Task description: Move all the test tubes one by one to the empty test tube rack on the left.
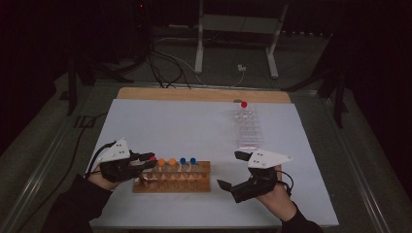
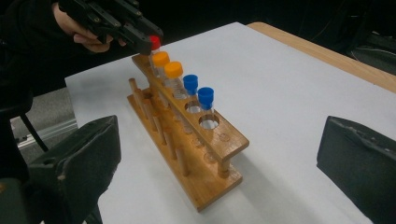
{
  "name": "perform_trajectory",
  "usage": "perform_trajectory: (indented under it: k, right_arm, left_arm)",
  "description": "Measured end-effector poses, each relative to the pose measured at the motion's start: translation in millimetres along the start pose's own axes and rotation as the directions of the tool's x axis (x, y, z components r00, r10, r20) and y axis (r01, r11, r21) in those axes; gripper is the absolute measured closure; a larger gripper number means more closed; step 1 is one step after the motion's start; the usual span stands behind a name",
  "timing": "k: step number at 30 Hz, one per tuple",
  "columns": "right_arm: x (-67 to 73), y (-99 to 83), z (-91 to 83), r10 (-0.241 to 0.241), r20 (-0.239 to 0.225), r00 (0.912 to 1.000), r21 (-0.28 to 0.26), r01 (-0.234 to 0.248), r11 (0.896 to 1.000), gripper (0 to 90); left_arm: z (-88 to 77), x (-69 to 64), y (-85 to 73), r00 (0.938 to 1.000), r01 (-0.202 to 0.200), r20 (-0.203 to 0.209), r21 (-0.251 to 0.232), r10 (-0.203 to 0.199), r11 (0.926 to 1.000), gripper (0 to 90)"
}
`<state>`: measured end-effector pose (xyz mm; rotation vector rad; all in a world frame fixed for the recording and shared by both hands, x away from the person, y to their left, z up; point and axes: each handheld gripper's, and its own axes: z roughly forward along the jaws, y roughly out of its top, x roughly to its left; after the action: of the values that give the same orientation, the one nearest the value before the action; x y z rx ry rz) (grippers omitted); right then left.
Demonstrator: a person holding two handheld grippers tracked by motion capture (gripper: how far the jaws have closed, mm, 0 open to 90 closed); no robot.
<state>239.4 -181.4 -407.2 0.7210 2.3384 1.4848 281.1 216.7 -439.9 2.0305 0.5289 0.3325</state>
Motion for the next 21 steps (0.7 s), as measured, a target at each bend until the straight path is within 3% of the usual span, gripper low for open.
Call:
perform_trajectory:
  k: [8, 12, 15, 21]
  right_arm:
    - [-2.0, 0.5, -2.3, 0.008, 0.002, 1.0, -0.008, -0.008, 1.0, 0.0]
    - [-4.6, 1.2, -4.5, 0.016, 0.003, 0.9999, -0.018, -0.015, 1.0, 0.0]
    - [-8.1, 2.0, -6.6, 0.021, 0.008, 0.9998, -0.026, -0.021, 0.999, 0.0]
    - [-24.0, 3.3, -7.8, 0.039, 0.033, 0.9987, -0.037, -0.038, 0.999, 0.0]
  left_arm:
    - [2.6, -0.9, -1.3, 1.0, -0.008, -0.005, 0.016, 0.008, 0.9998, 71.3]
    - [1.3, -0.1, -1.5, 0.9998, -0.001, 0.02, 0.011, 0.001, 0.9999, 69.3]
    - [-2.1, 0.0, 0.4, 0.9995, 0.008, 0.031, -0.005, -0.008, 1.0, 58.6]
    - [-15.2, -1.0, 6.1, 0.9974, 0.013, 0.071, -0.071, -0.008, 0.9974, 47.8]
